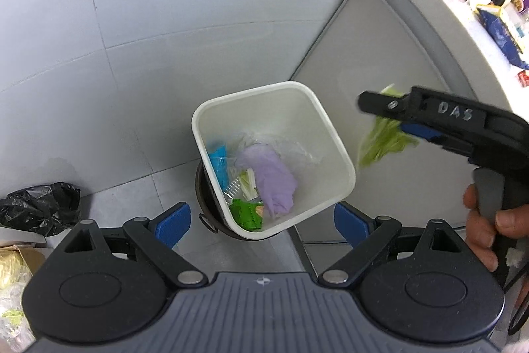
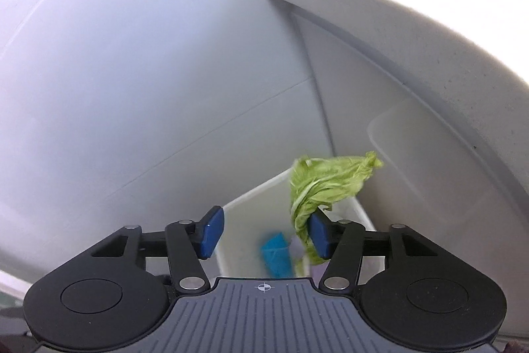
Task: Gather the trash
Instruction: 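Open the right tool to drop the cabbage leaf into the bin, then move both open tools from the bin back to the counter trash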
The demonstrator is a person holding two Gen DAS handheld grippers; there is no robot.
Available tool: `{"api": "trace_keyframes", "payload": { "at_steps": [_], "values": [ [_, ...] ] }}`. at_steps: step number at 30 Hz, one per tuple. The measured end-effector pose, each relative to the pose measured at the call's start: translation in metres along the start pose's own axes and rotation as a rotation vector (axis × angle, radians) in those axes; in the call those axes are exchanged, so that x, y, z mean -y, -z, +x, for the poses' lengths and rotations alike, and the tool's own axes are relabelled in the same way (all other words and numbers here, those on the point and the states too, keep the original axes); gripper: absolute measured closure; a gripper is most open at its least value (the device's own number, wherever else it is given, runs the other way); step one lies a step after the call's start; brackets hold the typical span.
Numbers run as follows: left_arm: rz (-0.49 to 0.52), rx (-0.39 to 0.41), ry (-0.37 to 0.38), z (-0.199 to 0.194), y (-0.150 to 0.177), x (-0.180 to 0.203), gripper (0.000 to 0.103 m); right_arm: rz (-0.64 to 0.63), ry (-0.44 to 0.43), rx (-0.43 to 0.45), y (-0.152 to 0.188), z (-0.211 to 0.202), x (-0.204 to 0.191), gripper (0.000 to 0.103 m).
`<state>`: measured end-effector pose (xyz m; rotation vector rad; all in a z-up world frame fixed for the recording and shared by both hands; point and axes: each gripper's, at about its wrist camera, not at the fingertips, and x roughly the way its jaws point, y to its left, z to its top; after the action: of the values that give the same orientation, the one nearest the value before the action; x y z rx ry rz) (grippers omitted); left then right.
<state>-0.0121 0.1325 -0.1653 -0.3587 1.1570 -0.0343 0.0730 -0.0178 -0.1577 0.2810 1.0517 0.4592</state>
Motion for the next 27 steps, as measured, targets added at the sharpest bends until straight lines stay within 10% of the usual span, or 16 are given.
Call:
{"api": "trace_keyframes", "payload": {
  "at_steps": [7, 27],
  "values": [
    [-0.024, 0.014, 0.004, -0.006, 0.0, 0.001, 0.01, 0.043, 0.018, -0.194, -0.018, 0.038, 0.01, 0.034],
    [0.046, 0.004, -0.012, -0.032, -0.012, 0.029, 0.003, -0.003, 0.042, -0.016, -0.028, -0.06, -0.014, 0.018]
  ]
}}
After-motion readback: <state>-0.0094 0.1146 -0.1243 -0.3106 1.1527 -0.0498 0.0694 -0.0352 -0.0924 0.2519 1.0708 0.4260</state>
